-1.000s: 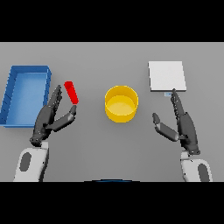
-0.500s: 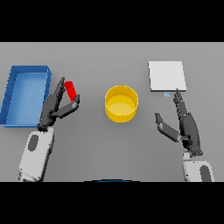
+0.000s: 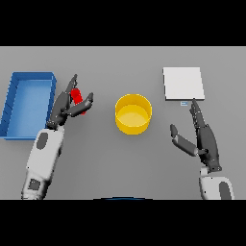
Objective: Pick up the red beaker and tilt it to pour out 1 green nut into yellow bowl. Pick up the yellow bowl and place it on the metallic measuring scale.
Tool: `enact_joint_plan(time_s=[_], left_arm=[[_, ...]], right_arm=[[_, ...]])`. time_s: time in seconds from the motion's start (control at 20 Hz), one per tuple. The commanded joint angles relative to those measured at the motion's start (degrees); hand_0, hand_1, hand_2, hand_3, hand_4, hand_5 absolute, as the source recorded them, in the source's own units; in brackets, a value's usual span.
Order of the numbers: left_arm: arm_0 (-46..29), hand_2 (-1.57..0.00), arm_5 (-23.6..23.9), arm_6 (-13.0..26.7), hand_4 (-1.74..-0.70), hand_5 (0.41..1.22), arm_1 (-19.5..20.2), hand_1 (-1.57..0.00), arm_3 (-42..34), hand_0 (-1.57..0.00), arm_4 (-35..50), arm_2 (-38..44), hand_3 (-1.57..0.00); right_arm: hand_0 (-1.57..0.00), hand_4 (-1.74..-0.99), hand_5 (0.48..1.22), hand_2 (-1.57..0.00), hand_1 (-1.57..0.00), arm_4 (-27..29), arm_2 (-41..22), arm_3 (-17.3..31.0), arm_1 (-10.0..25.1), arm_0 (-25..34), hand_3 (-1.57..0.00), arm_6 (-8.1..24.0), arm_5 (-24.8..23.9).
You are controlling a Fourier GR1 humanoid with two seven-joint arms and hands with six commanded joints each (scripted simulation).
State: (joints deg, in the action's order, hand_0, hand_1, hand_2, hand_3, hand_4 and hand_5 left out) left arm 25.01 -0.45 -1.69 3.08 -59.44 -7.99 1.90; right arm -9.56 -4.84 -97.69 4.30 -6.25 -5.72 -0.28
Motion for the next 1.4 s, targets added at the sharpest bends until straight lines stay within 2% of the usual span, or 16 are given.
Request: enact_joint_plan(time_s=[0.0, 0.15, 0.2, 0.25, 0.3, 0.35, 0.45, 0.55, 0.65, 0.85, 1.0, 1.1, 1.2, 1.35], left_arm=[[0.6, 0.0, 0.0, -0.2, -1.32, 0.71, 0.1, 0.0, 0.9, 0.0, 0.1, 0.3, 0.0], [2.2, 0.0, -0.1, -3.5, -1.36, 0.735, -0.4, 0.0, 3.4, 0.0, 0.3, 0.9, 0.0], [2.3, -0.03, 0.5, -3.9, -1.39, 0.752, -0.9, 0.0, 3.9, 0.0, 0.3, 0.9, 0.0], [2.7, -0.12, 1.0, -3.8, -1.42, 0.77, -1.2, -0.08, 4.4, -0.08, 0.5, 1.4, -0.08], [4.0, -0.31, 1.5, -3.0, -1.44, 0.795, -1.4, -0.28, 5.4, -0.25, 1.1, 2.3, -0.22], [4.1, -0.5, 2.3, -3.2, -1.44, 0.881, -2.0, -0.48, 5.9, -0.46, 1.3, 2.7, -0.49], [4.4, -0.89, 5.0, -4.9, -1.44, 1.003, -2.3, -0.87, 7.3, -0.86, -0.7, 2.4, -0.88], [4.7, -1.13, 5.5, -7.5, -1.44, 1.082, -2.8, -1.13, 8.1, -1.12, -1.8, 2.4, -1.13], [4.7, -1.29, 5.7, -7.3, -1.45, 1.132, -3.1, -1.29, 7.9, -1.28, -2.1, 2.7, -1.29], [4.6, -1.46, 6.2, -8.3, -1.62, 1.117, -3.3, -1.45, 6.9, -1.45, -0.8, 2.9, -1.45], [4.7, -1.51, 6.7, -8.6, -1.68, 1.103, -2.3, -1.51, 4.5, -1.51, -0.1, 2.2, -1.51], [4.6, -1.53, 7.8, -8.1, -1.7, 1.098, -2.1, -1.53, 1.3, -1.53, -0.5, 0.8, -1.53], [5.2, -1.55, 8.5, -5.9, -1.72, 1.097, -1.6, -1.55, -1.5, -1.55, -1.3, -0.9, -1.55], [6.8, -1.56, 7.1, -1.1, -1.73, 1.113, 2.3, -1.56, -3.9, -1.56, -6.5, -6.2, -1.56]], right_arm=[[0.0, -1.315, 0.682, 0.0, 0.0, -0.1, 0.1, 0.4, -0.1, 0.5, 0.0, 0.4, -0.1], [0.0, -1.298, 0.682, 0.0, 0.0, 0.3, 0.0, -0.6, -0.1, 0.3, 0.0, 0.5, 0.0], [0.0, -1.295, 0.683, 0.0, 0.0, 0.2, 0.3, -0.8, 0.4, 0.4, 0.0, 0.5, -0.1], [0.0, -1.291, 0.684, 0.0, 0.0, 0.1, 0.4, -0.9, 0.6, -0.1, 0.0, 0.3, -0.1], [0.0, -1.289, 0.684, 0.0, 0.0, -0.3, 0.0, -0.9, 0.2, 0.5, 0.0, 1.2, -0.3], [0.0, -1.286, 0.685, 0.0, 0.0, -0.5, 0.1, -0.5, 0.4, 0.8, 0.0, 1.5, -0.3], [0.0, -1.283, 0.683, 0.0, 0.0, 0.5, 0.7, -0.2, 0.7, 0.6, 0.0, 0.7, 0.1], [0.0, -1.29, 0.684, 0.0, 0.0, 0.5, 0.4, -0.3, 0.4, 0.8, 0.0, 1.2, 0.3], [0.0, -1.293, 0.682, 0.0, 0.0, 0.2, 0.1, 0.3, 0.1, 0.9, 0.0, 0.4, 0.2], [0.0, -1.288, 0.679, 0.0, 0.0, -0.2, -0.1, 0.8, 0.4, 1.2, 0.0, -0.9, 0.5], [0.0, -1.263, 0.671, 0.0, 0.0, -1.4, -0.7, 0.6, 0.3, 1.4, 0.0, -0.5, 0.0], [0.0, -1.258, 0.669, 0.0, 0.0, -1.8, -0.8, 1.4, 0.1, 1.1, 0.0, -1.3, -0.2], [0.0, -1.25, 0.672, 0.0, 0.0, -1.9, -0.5, 1.1, 0.5, 1.3, 0.0, -1.6, -0.4], [0.0, -1.247, 0.685, 0.0, 0.0, -3.2, -0.9, 0.7, 0.5, 1.2, 0.0, -1.3, -1.2]])
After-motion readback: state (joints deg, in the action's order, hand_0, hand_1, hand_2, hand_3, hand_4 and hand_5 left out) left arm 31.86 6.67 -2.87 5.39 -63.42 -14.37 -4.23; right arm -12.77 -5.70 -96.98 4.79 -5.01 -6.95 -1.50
